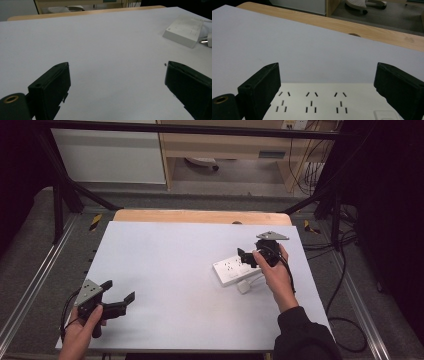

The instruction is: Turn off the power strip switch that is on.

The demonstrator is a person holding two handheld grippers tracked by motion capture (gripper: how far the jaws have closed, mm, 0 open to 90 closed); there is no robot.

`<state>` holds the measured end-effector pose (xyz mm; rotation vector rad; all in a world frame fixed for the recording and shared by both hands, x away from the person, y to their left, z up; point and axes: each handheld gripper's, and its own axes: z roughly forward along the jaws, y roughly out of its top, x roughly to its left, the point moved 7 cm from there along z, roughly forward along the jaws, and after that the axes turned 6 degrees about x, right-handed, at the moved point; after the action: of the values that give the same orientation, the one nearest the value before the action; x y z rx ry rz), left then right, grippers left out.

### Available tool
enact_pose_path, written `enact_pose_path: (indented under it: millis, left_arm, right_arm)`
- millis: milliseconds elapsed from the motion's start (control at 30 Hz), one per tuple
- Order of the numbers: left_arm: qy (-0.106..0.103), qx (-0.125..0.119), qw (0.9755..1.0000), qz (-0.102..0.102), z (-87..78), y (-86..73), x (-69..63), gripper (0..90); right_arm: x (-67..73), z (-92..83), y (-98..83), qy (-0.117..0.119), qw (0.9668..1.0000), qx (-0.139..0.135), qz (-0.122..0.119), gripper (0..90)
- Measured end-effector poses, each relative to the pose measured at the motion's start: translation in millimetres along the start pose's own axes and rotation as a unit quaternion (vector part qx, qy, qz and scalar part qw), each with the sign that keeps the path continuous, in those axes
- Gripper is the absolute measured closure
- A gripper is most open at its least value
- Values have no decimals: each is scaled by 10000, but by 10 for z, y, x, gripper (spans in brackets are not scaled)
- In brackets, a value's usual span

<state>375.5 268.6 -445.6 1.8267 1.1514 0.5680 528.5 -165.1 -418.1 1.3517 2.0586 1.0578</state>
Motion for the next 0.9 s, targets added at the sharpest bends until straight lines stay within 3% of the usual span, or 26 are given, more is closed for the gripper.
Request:
enact_pose_path:
  millis: [333,633,900]
  left_arm:
    - [35,65,9999,-121,-54,-46,-7,68]
    - [75,52,9997,-222,-87,-69,25,69]
    - [88,47,9996,-282,-110,-89,48,69]
  right_arm:
    - [-164,-227,54,52,9998,-157,79,71]
    - [-255,-453,-24,237,9990,-378,0,52]
    - [-354,-617,-121,288,9980,-547,131,45]
